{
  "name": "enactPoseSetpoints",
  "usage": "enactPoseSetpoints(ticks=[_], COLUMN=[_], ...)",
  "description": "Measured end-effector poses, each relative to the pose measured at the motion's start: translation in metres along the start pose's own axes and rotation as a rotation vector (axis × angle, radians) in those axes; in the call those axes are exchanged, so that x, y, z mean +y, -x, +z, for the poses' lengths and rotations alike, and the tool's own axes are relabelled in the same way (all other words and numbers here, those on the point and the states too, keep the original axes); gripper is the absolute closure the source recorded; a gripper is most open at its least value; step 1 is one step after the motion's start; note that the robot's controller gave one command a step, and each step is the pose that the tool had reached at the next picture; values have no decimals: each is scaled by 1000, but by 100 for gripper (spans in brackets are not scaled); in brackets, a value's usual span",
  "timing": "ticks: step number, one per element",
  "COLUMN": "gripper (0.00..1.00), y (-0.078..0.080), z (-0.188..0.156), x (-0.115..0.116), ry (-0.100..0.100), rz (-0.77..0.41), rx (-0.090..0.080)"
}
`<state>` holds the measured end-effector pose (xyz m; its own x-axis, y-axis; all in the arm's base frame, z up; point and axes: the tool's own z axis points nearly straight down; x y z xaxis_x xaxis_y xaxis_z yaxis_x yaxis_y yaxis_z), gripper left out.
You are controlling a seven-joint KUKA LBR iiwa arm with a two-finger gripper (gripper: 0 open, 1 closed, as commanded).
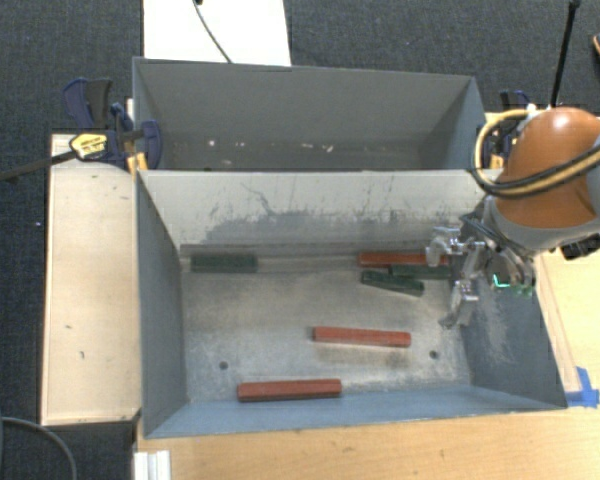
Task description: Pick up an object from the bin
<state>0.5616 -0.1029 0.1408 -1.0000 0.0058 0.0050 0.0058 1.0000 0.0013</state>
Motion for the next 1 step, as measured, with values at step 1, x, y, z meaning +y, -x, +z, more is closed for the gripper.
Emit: enactPoseSetpoints(ticks=[1], gripper=[0], y=[-27], z=[74], x=[66], ry=[3], rz=[107], rx=[0])
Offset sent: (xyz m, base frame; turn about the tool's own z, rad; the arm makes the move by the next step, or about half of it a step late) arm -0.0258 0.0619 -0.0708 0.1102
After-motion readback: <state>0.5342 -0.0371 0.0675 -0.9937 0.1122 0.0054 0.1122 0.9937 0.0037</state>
